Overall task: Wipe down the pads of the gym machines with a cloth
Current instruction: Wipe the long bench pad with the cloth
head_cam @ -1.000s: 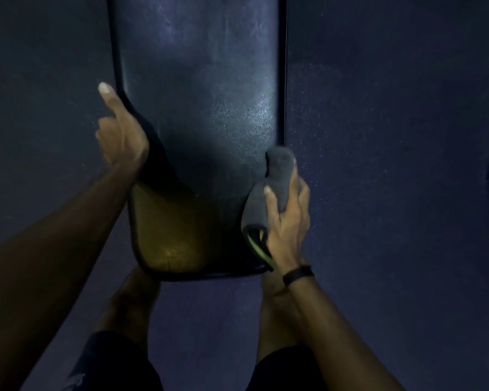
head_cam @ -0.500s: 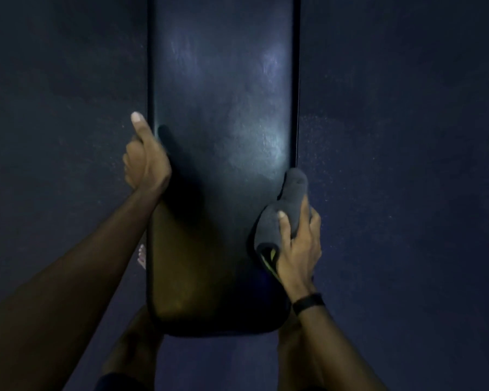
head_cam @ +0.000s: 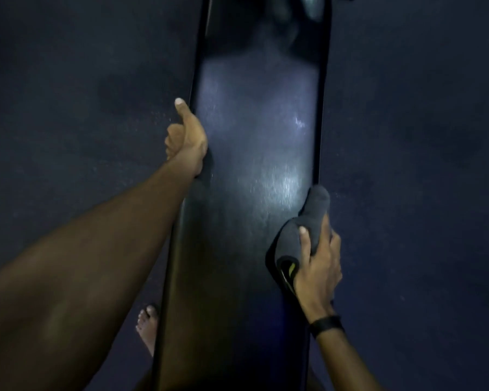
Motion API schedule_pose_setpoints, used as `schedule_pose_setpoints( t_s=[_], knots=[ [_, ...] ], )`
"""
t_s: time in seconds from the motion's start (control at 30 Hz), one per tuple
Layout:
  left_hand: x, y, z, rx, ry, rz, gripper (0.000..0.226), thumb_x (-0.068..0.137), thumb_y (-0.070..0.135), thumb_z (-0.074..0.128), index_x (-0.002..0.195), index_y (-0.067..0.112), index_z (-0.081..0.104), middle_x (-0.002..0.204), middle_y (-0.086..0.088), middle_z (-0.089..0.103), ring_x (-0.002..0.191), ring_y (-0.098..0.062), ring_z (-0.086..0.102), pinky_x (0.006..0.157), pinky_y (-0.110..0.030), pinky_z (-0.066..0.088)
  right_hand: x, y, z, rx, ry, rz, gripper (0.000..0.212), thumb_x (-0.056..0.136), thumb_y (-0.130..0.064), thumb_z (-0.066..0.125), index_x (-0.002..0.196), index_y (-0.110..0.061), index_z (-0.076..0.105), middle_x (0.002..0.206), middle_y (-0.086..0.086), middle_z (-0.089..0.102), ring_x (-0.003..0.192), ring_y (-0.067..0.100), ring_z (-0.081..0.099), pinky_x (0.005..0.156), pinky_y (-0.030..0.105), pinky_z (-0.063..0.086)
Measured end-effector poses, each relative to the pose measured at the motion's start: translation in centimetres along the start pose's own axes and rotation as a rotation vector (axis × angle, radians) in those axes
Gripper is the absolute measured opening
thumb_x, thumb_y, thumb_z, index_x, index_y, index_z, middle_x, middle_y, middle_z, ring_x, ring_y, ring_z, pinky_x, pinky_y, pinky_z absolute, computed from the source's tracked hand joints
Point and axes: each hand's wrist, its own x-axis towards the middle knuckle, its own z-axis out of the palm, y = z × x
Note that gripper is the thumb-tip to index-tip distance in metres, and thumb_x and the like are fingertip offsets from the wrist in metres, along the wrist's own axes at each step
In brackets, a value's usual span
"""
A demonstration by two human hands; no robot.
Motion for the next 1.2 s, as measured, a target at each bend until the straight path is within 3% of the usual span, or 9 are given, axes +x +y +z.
schedule_pose_setpoints(
  t_s=[0.17, 0.33, 0.5, 0.7, 0.83, 1.0, 1.2],
  knots=[
    [2.2, 1.9, 2.4, 0.154, 0.158, -0.057, 0.083, 0.101, 0.067, 0.017, 0.135, 0.001, 0.055, 0.139, -0.019, 0.056, 0.125, -0.035, 0.054, 0.106, -0.046, 0.037, 10.1, -5.7, 0.6, 0.054, 0.039, -0.008, 0.06, 0.105, -0.053, 0.035, 0.157, -0.024, 0.028, 0.131, 0.01, 0.053, 0.117, 0.028, 0.054, 0.09, 0.035, 0.036],
    [3.0, 2.3, 3.0, 0.217, 0.225, -0.132, 0.085, 0.1, 0.068, 0.019, 0.128, -0.001, 0.059, 0.132, -0.023, 0.059, 0.12, -0.039, 0.056, 0.105, -0.047, 0.038, 23.1, -13.7, 1.7, 0.033, 0.067, 0.023, 0.058, 0.107, -0.048, 0.033, 0.158, -0.024, 0.024, 0.147, 0.015, 0.044, 0.133, 0.034, 0.044, 0.105, 0.049, 0.034],
    [3.3, 2.5, 3.5, 0.253, 0.279, -0.154, 0.083, 0.101, 0.066, 0.02, 0.119, -0.003, 0.063, 0.123, -0.024, 0.063, 0.113, -0.041, 0.059, 0.099, -0.048, 0.04, 32.0, -18.1, 2.4, -0.026, 0.118, 0.036, 0.058, 0.106, -0.051, 0.032, 0.156, -0.022, 0.031, 0.143, 0.018, 0.05, 0.128, 0.037, 0.051, 0.098, 0.047, 0.041],
    [3.4, 2.7, 3.8, 0.314, 0.272, -0.125, 0.072, 0.104, 0.057, 0.023, 0.131, 0.002, 0.06, 0.125, -0.025, 0.062, 0.116, -0.042, 0.058, 0.102, -0.051, 0.04, 32.4, -17.6, 2.4, -0.017, 0.129, 0.017, 0.06, 0.106, -0.052, 0.034, 0.156, -0.02, 0.032, 0.144, 0.017, 0.049, 0.128, 0.037, 0.05, 0.098, 0.047, 0.041],
    [3.7, 2.5, 3.9, 0.272, 0.322, -0.172, 0.084, 0.1, 0.068, 0.021, 0.115, -0.002, 0.066, 0.117, -0.023, 0.066, 0.109, -0.04, 0.061, 0.098, -0.049, 0.042, 32.2, -17.7, 2.4, -0.026, 0.14, 0.023, 0.06, 0.106, -0.051, 0.034, 0.156, -0.021, 0.031, 0.144, 0.018, 0.049, 0.128, 0.036, 0.05, 0.098, 0.047, 0.041],
    [3.6, 2.8, 3.8, 0.302, 0.281, -0.168, 0.081, 0.101, 0.064, 0.019, 0.121, -0.001, 0.063, 0.12, -0.023, 0.064, 0.112, -0.041, 0.059, 0.099, -0.05, 0.041, 32.3, -17.8, 2.6, -0.064, 0.159, 0.026, 0.059, 0.106, -0.051, 0.033, 0.156, -0.02, 0.032, 0.142, 0.017, 0.05, 0.128, 0.035, 0.05, 0.096, 0.047, 0.042],
    [3.6, 2.9, 3.6, 0.31, 0.282, -0.164, 0.082, 0.101, 0.065, 0.018, 0.108, 0.002, 0.069, 0.112, -0.022, 0.068, 0.105, -0.04, 0.062, 0.093, -0.047, 0.043, 32.6, -17.9, 2.8, -0.116, 0.162, 0.044, 0.058, 0.106, -0.051, 0.031, 0.156, -0.02, 0.032, 0.138, 0.016, 0.052, 0.122, 0.035, 0.054, 0.093, 0.046, 0.043]
  ],
)
